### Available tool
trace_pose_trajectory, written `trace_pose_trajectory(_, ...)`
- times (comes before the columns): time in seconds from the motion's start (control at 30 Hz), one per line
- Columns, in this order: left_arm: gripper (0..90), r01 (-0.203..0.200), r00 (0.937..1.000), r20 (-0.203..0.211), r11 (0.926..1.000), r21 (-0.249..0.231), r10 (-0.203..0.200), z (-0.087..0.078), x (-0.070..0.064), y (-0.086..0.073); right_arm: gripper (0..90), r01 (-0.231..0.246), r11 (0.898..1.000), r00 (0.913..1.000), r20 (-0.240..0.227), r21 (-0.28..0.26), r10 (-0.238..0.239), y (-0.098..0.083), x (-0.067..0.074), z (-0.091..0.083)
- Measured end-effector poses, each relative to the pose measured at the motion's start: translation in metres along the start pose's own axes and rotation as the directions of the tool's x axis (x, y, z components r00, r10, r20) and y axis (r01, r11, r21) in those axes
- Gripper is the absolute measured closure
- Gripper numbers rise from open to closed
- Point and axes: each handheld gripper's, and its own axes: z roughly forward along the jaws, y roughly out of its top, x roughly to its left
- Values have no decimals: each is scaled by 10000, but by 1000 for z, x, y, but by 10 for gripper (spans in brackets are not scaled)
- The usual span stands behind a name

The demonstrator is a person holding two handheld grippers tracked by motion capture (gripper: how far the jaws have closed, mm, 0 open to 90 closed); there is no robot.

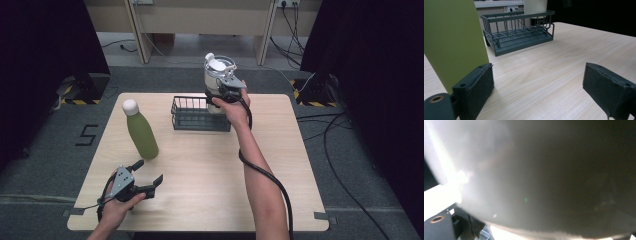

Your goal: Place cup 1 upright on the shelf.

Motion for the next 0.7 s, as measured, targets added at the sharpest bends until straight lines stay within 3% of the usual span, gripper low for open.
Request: trace_pose_trajectory(0.7,94,-29,10000,6,10000,31,29,0,1,0,99,-7,9988,10000,24,482,6,-22,2,12)
